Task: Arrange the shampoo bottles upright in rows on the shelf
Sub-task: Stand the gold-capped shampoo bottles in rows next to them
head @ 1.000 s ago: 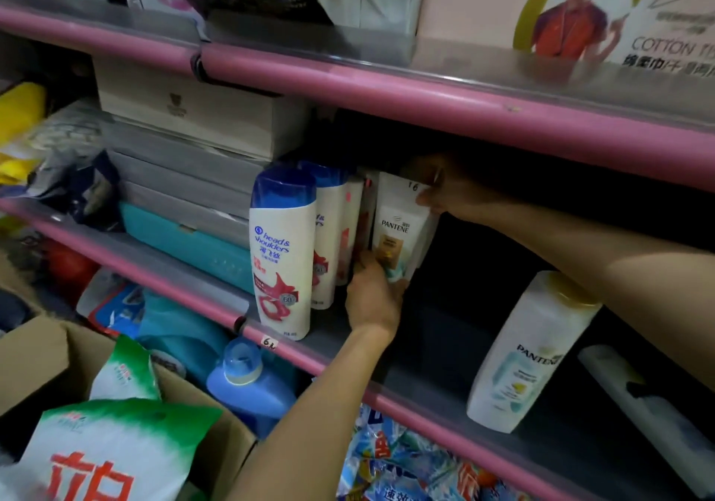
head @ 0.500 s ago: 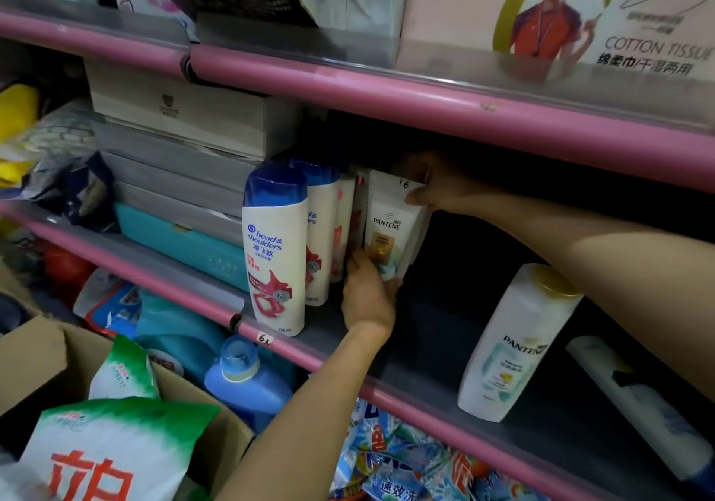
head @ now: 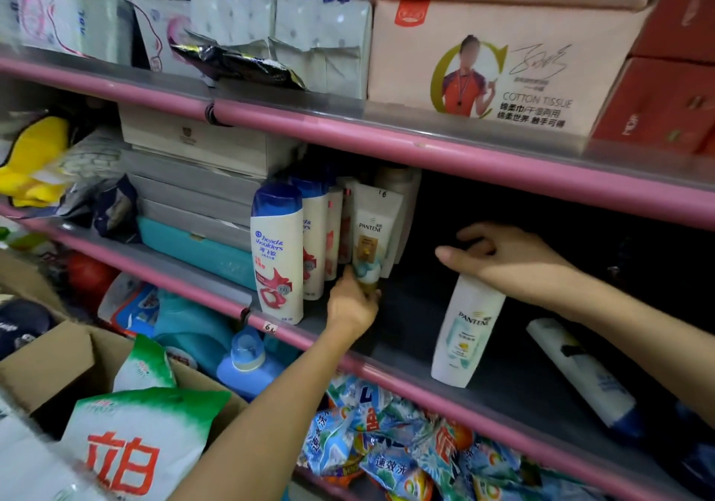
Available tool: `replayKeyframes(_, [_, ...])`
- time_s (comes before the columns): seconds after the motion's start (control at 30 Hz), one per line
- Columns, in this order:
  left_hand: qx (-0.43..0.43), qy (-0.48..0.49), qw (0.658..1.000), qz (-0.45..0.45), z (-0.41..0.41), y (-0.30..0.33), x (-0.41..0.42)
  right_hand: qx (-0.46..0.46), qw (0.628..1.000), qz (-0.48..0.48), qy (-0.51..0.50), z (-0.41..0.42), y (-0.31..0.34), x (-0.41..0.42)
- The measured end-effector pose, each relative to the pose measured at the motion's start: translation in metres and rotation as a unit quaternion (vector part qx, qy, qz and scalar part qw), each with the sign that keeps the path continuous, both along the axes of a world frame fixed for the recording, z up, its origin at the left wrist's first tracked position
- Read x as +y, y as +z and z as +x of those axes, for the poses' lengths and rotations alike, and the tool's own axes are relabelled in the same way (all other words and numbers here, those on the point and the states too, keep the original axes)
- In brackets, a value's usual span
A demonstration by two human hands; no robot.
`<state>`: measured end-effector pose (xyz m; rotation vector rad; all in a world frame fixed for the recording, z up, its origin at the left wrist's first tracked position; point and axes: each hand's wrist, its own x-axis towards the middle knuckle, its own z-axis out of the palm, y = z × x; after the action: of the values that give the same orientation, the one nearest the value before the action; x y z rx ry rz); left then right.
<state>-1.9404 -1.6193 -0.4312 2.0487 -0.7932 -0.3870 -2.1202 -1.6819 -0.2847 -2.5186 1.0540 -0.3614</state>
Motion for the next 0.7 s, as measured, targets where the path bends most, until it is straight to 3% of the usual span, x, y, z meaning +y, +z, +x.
replayKeyframes(0.13, [0.009, 0.038, 0.999, 0.002, 0.002, 0.006, -0.010, -0.113, 0.991, 0.069, -0.015, -0.023, -0.025, 0.010])
replayKeyframes(0.3, [-0.031, 0.069, 0.997, 0.000, 0.004, 0.002, -0.024, -0.280, 0.952, 0.112, -0.050, -0.023, -0.065, 0.014])
replayKeyframes(0.53, [-0.092, 0.056, 0.994, 0.018, 0.013, -0.004, -0.030, -0.325, 0.939, 0.109, -0.036, -0.024, -0.100, 0.009])
replayKeyframes(0.7, [-0.077, 0.047, 0.996, 0.000, 0.017, -0.006, -0.028, -0.329, 0.939, 0.101, -0.030, -0.024, -0.103, 0.007])
